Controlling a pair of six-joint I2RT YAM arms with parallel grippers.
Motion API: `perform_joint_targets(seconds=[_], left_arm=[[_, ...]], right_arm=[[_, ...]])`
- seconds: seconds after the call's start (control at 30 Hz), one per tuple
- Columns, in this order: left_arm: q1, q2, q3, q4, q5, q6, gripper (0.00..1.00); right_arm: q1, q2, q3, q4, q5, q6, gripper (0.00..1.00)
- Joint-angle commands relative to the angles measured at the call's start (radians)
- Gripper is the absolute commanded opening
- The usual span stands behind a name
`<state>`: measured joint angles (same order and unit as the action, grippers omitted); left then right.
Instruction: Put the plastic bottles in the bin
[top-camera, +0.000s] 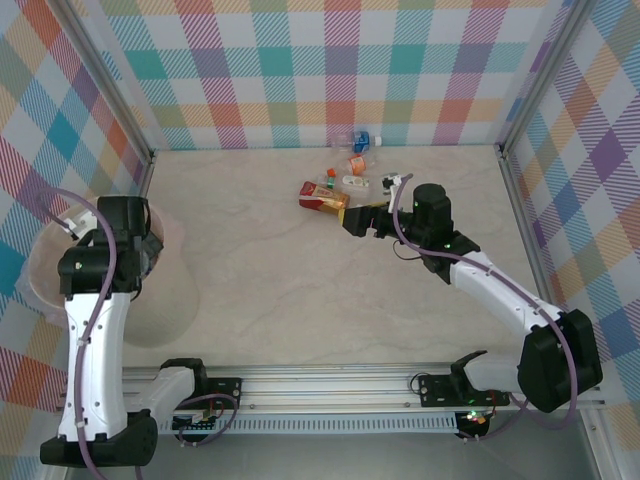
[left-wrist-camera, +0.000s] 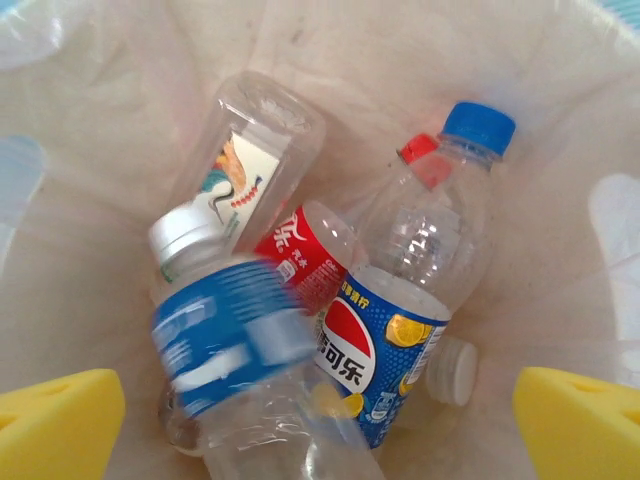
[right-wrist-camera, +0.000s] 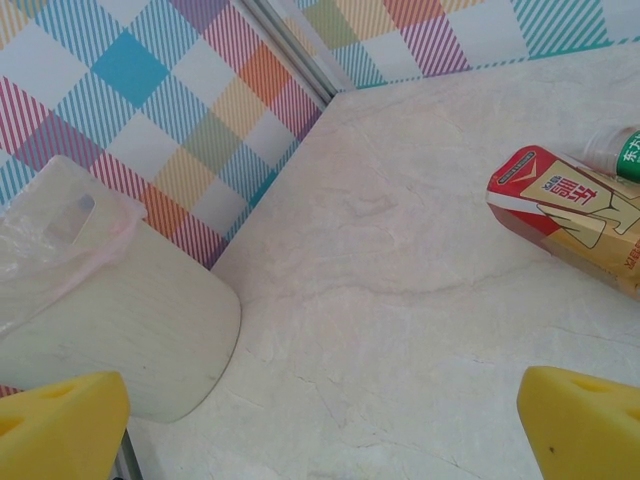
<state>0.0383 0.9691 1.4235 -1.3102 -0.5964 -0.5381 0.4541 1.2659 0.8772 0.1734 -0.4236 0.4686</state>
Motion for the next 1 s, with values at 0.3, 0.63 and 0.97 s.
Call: perform_joint_targets(seconds=[0.3,0.63,0.97], left_arm=[[0.018,-0.018,0.04,0.05,0.089,0.023,1.0],[0.018,-0.002,0.057,0.151,0.346,0.094,1.0],[0.005,-0.008,0.051,0.275,0.576,0.102,1.0]], right_arm=[[0.006,-0.01,0.005,-0.016,0.027,-0.013,1.0],[0.006,-0.032,-0.001,-0.077,0.151,-0.008,1.0],[0.006,-0.054,-0.023,-0.112,0.311,0.02,1.0]])
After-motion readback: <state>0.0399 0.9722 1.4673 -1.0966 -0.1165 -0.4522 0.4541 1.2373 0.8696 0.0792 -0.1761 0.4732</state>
